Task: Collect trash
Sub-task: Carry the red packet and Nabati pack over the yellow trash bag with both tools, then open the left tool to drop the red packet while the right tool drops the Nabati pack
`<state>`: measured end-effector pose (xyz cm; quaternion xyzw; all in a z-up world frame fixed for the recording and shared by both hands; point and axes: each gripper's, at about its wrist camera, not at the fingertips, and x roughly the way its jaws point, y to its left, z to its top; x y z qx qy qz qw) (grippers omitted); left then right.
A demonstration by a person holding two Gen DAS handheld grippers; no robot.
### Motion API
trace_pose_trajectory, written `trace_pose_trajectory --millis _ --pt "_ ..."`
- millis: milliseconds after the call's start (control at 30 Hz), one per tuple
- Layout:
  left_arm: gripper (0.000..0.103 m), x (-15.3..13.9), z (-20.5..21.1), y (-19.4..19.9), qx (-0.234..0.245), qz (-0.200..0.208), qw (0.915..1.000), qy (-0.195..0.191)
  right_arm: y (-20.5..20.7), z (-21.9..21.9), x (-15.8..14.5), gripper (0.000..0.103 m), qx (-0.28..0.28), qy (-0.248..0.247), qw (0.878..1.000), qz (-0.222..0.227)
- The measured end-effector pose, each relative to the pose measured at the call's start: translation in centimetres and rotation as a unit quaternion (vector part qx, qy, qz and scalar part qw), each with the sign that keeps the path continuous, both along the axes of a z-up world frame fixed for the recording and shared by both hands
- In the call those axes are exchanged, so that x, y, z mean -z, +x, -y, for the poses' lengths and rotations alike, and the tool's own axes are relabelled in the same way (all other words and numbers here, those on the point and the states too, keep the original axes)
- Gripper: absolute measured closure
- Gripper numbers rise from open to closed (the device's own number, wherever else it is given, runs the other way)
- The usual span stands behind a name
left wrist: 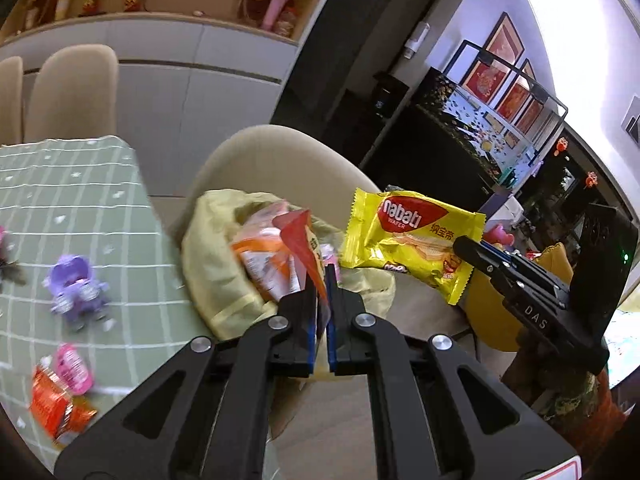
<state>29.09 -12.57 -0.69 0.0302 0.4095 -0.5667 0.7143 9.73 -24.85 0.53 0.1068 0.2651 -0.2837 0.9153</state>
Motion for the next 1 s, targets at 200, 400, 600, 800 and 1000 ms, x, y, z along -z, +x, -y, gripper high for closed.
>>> trace_pose_trajectory --millis 200,400,600,800,1000 --pt "0.1 2.2 4.9 -0.1 0.016 0.009 0.9995 0.025 0.3 2.8 1.2 0.09 0.002 0.012 1.0 -0.004" --pt "0.063 4.4 7.5 0.8 0.022 -0.017 0.9989 0.039 1.2 4.8 2.5 0.09 0.002 0.024 1.0 -0.011" --pt "0.061 5.8 6.9 2.6 -0.007 -0.035 0.9975 0.061 3.0 6.0 4.1 0.09 -0.005 0.036 0.999 -0.029" --pt "0.06 6.1 4.2 2.8 -0.03 -0.037 0.9959 0.077 6.6 6.7 6.8 0.09 -0.009 0.044 0.997 -0.068" --pt "0.058 5.5 1.3 3.2 -0.027 -0.028 0.9966 0.072 12.4 6.4 11.5 0.09 -0.024 0.053 0.987 -0.147"
